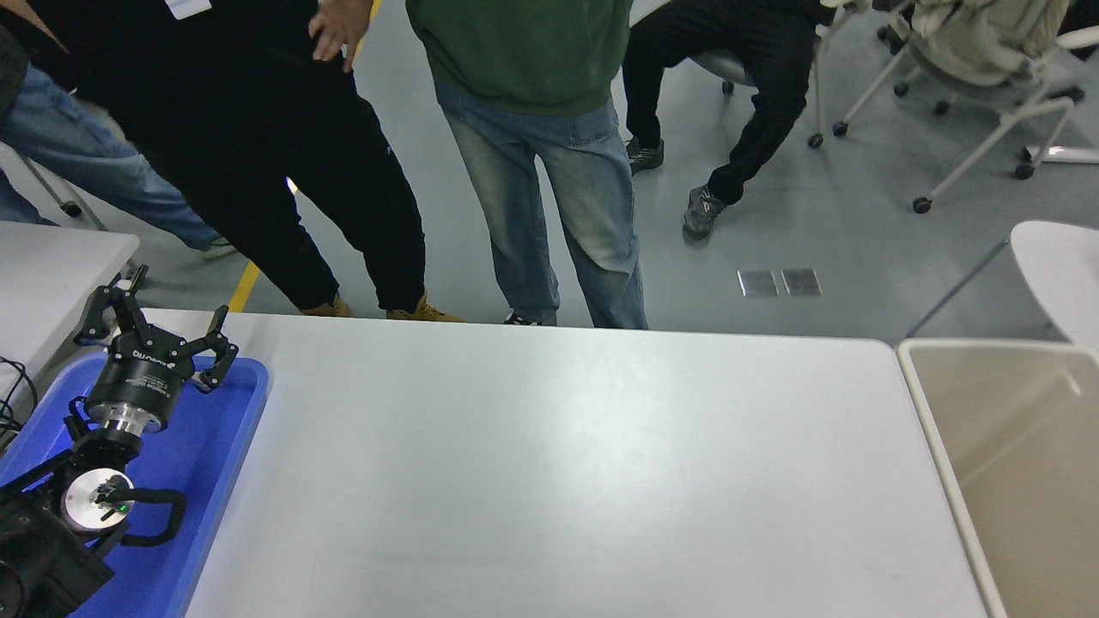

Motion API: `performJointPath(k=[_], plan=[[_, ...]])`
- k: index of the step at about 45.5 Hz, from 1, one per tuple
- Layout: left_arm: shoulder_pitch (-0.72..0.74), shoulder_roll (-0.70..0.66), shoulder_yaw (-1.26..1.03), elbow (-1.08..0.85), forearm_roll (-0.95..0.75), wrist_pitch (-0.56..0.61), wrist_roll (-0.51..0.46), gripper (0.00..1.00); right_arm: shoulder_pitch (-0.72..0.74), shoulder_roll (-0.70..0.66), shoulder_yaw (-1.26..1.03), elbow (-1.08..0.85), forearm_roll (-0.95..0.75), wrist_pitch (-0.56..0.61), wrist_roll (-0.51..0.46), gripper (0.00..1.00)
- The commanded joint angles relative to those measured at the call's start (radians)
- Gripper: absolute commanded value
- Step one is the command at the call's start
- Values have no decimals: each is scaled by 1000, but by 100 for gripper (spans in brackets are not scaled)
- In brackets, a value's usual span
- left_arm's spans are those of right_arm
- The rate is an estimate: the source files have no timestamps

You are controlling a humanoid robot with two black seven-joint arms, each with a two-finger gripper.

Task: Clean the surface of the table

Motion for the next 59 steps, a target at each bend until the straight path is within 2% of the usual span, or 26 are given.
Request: performJointPath(k=[1,9,28,37,38,39,41,59], plan=[[0,0,0,0,-1,-1,-1,100,-241,271,3,-409,157,-38,-4,0],[0,0,0,0,1,0,-1,100,-310,392,15,-523,194,-46,-45,0],[0,0,0,0,-1,0,1,100,-363,469,44,-517,192,-117,-157,0],[0,0,0,0,-1,-1,1,100,-366,484,46,-517,194,-129,-168,0],[0,0,0,0,-1,-1,-1,100,-366,484,49,-517,195,-129,-168,5],[0,0,0,0,-1,-1,1,100,-366,486,54,-517,195,-129,-166,30],[0,0,0,0,-1,-1,1,100,-363,484,61,-520,195,-132,-165,100],[0,0,0,1,1,0,-1,100,-336,475,173,-523,244,-132,-165,100]])
